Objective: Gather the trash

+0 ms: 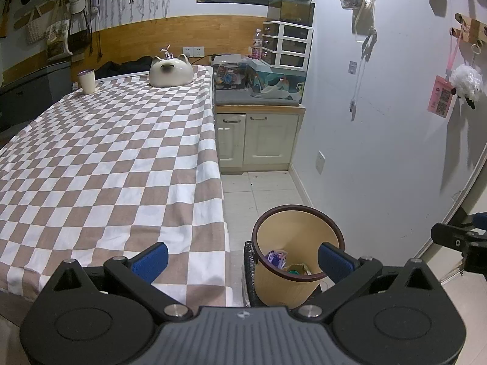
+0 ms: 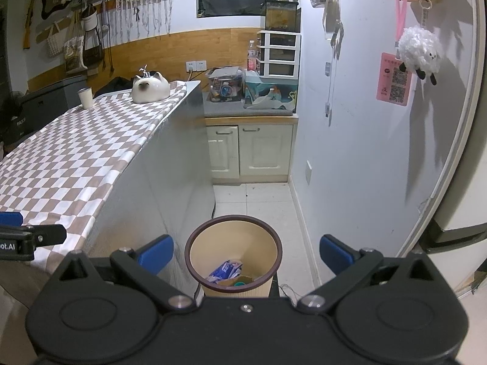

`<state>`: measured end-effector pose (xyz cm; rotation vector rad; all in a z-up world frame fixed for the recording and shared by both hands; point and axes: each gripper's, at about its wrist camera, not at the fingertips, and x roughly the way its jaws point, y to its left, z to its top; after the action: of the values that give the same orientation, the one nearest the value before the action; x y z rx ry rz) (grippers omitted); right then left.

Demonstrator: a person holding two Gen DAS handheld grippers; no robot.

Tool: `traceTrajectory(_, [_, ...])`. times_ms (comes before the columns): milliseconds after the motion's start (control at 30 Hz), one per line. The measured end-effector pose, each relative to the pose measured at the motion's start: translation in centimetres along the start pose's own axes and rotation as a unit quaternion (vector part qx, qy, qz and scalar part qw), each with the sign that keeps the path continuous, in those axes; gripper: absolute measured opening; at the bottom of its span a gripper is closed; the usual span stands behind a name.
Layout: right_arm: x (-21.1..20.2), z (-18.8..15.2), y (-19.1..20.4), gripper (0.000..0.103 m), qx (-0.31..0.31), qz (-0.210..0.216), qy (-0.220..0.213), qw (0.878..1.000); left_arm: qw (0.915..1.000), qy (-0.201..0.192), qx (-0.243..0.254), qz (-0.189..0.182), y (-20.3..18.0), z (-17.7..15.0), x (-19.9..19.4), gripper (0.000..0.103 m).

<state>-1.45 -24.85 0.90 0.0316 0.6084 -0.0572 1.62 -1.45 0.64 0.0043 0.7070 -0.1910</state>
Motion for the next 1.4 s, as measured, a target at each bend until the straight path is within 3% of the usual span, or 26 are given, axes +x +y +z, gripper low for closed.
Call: traceTrajectory(1400, [-0.02, -0.02, 0.05, 0.103, -0.001, 0.0, -0.001, 1.0, 1.0, -0.005, 0.0, -0.001, -0.34, 0.46, -0.48, 0.103])
